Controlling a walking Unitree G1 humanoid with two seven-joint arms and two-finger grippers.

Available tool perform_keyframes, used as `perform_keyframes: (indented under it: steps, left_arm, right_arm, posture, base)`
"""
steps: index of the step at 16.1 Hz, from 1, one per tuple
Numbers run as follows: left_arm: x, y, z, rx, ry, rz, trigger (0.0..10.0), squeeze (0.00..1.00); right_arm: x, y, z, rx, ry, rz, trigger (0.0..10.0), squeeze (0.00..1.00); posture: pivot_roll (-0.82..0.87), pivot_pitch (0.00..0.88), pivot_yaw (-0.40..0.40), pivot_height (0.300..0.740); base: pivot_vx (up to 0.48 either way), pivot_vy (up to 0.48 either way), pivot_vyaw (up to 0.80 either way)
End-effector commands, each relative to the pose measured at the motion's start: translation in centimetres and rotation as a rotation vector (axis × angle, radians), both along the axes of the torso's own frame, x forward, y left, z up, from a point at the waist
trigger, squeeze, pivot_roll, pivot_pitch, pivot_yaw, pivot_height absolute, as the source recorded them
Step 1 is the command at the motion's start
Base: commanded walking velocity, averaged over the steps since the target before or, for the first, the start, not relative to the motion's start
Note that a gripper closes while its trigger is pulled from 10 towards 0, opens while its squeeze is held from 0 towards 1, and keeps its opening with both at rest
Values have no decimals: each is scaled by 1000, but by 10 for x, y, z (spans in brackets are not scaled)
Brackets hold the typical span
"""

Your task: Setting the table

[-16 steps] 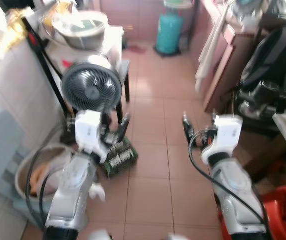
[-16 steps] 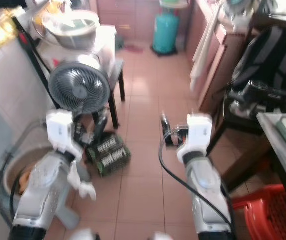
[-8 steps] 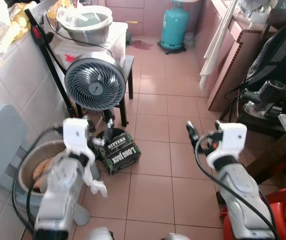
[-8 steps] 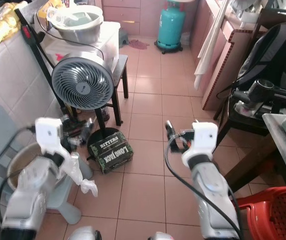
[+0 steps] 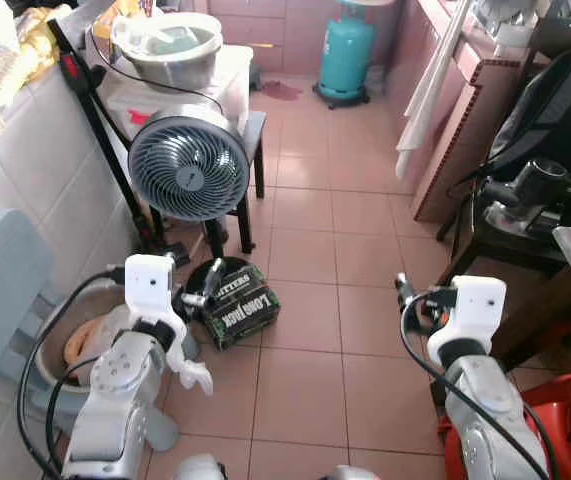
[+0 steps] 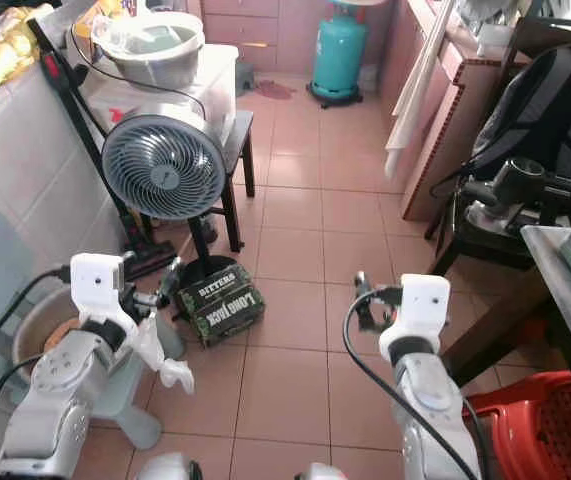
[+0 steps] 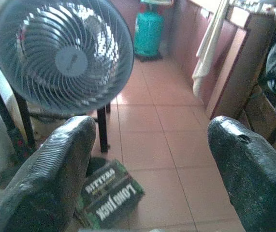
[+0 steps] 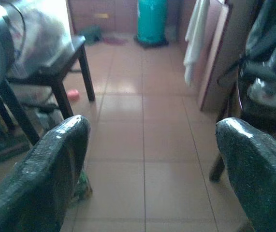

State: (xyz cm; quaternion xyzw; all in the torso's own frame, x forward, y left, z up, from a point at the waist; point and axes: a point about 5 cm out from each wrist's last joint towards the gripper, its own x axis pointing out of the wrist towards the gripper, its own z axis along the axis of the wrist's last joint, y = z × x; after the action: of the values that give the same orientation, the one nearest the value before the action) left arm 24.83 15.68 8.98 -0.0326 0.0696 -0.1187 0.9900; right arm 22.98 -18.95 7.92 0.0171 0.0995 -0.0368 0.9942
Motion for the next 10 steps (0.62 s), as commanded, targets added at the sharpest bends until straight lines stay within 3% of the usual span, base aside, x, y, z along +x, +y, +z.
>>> perform_keyframes:
  steps: [1,2,6,10]
  left_arm:
    - [0,2,3,14,9,0,10000,0]
    - [3,2,7,29,-17,-17,10000,0]
    - [4,-2,11,25,-34,-18,10000,0]
    - [2,-7,11,42,-14,-37,10000,0]
  right_arm:
    - [0,-2,1,7,4,-39,10000,0]
    - [2,-2,2,55,-12,-77,10000,0]
    - [3,-6,9,23,-26,-72,10000,0]
    - [-2,-7,13,47,-32,-61,10000,0]
  posture:
    - [16,0,-3,740]
    - [13,0,-1,740]
    - [9,0,-2,740]
    - [-11,0,3,740]
  base:
    - [0,0,0]
    - [0,0,0]
    - [0,0,0]
    - [-264,0,0]
